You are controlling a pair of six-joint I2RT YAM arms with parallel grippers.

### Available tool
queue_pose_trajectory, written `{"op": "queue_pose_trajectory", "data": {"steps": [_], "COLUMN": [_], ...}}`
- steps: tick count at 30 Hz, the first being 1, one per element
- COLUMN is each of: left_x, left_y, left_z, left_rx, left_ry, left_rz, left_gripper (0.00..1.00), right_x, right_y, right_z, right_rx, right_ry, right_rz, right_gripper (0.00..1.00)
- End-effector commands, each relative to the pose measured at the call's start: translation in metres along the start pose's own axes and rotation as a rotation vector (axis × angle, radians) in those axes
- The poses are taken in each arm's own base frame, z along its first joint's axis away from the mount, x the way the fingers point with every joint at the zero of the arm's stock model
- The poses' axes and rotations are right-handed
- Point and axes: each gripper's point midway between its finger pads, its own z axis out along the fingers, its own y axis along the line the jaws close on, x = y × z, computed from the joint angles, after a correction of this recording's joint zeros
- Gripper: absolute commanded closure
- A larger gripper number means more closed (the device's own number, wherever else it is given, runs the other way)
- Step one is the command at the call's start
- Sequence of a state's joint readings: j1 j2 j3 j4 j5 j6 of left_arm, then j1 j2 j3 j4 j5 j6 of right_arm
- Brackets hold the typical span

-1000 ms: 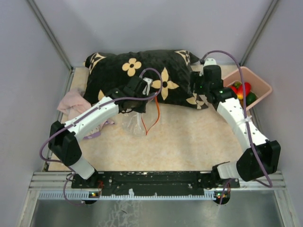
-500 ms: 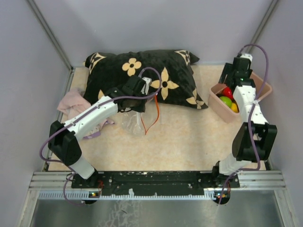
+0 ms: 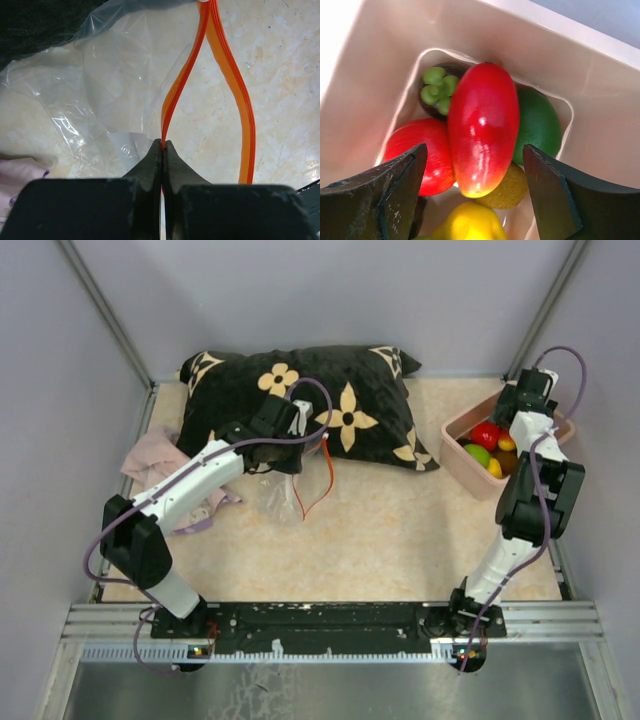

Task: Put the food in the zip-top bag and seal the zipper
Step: Pick up the fake fruit from the bin.

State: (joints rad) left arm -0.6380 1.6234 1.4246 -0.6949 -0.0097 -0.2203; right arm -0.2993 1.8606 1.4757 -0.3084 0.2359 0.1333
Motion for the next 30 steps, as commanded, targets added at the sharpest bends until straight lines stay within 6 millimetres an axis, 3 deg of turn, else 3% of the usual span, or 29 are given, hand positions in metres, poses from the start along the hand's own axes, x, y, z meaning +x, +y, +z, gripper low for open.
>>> {"op": "queue_pose_trajectory", "data": {"steps": [1,5,19,24,30], "left_x": [0.001,0.001,0.006,0.008,0.008], "left_y": [-0.002,-0.003,-0.003,-0.005,-0.006], "left_z": [0.002,0.003,0.008,0.009,0.009], "left_rx": [0.019,0.024,0.03,0.04,0.042], "left_ry": [0.002,0.005,0.029,0.034,0.037], "left_rz": [0.004,0.004,0.003,0.001,0.002], "left_gripper": [1.0,1.0,1.0,1.0,1.0], "right_x": [-0.039,-0.03,0.005,0.001,-0.019], "right_y": [-0.021,-0.027,-0.005,-0.004,-0.007], "right_z": [0.009,0.025,0.067,0.06,0.036], "right_rx": [0.059,0.047,-0.081,-0.096,-0.1], "right_ry": [-0.11,-0.087,-0.002,-0.009,-0.067], "right_rz": [0.02,0.019,-0.018,-0.022,-0.022], "right_gripper": [0.21,0.2,0.19,0.32,0.5]}}
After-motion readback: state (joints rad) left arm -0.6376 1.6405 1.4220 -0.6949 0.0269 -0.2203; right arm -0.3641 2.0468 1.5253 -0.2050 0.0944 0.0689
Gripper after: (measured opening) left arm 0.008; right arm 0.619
